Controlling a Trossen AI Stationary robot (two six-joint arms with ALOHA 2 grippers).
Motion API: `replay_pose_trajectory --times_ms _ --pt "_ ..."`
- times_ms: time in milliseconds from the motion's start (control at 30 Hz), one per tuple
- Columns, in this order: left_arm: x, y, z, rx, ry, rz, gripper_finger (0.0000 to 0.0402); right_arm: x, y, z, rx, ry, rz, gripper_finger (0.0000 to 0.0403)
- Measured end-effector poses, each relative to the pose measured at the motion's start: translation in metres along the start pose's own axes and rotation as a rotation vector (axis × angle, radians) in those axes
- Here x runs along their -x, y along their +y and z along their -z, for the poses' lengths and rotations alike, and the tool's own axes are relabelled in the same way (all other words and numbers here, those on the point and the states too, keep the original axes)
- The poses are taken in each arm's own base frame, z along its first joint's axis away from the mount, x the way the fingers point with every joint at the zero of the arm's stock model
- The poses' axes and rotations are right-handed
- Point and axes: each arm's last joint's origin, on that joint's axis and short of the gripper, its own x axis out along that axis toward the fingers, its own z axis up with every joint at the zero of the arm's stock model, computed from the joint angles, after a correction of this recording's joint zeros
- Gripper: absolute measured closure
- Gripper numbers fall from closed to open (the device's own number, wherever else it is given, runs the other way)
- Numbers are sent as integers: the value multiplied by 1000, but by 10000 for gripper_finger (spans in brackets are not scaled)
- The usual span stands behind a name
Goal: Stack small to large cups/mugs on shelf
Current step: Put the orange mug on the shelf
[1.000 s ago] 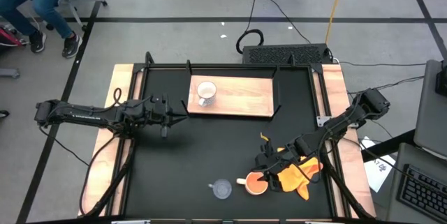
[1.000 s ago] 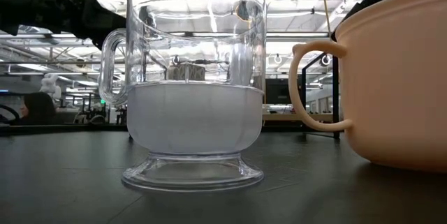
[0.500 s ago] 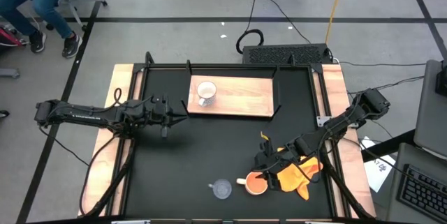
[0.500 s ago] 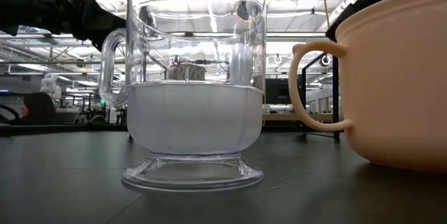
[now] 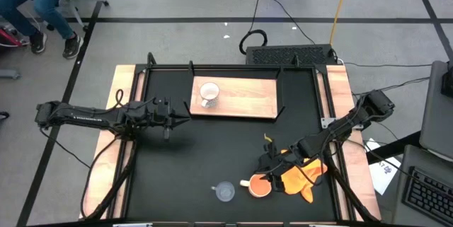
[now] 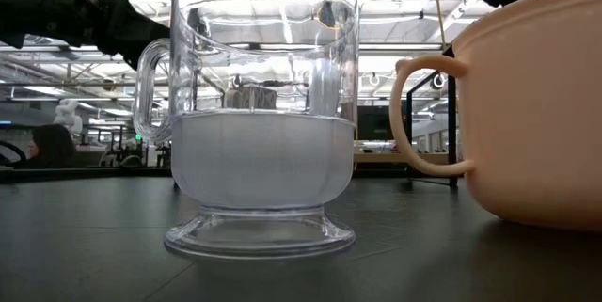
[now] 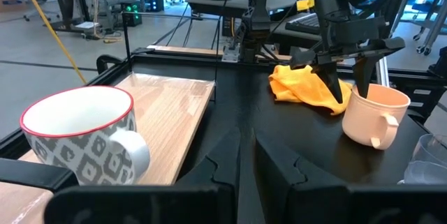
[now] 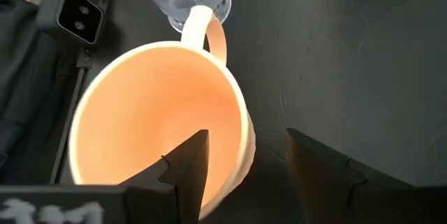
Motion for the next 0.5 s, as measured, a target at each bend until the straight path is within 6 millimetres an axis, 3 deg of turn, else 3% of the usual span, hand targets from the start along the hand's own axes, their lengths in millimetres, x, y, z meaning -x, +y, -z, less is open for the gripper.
replay_pose_trajectory --times_ms 200,500 --pt "0 0 0 0 2 0 362 -8 -3 2 -4 20 15 275" --pt "0 0 1 -3 8 -1 362 -8 -6 -2 8 2 14 389"
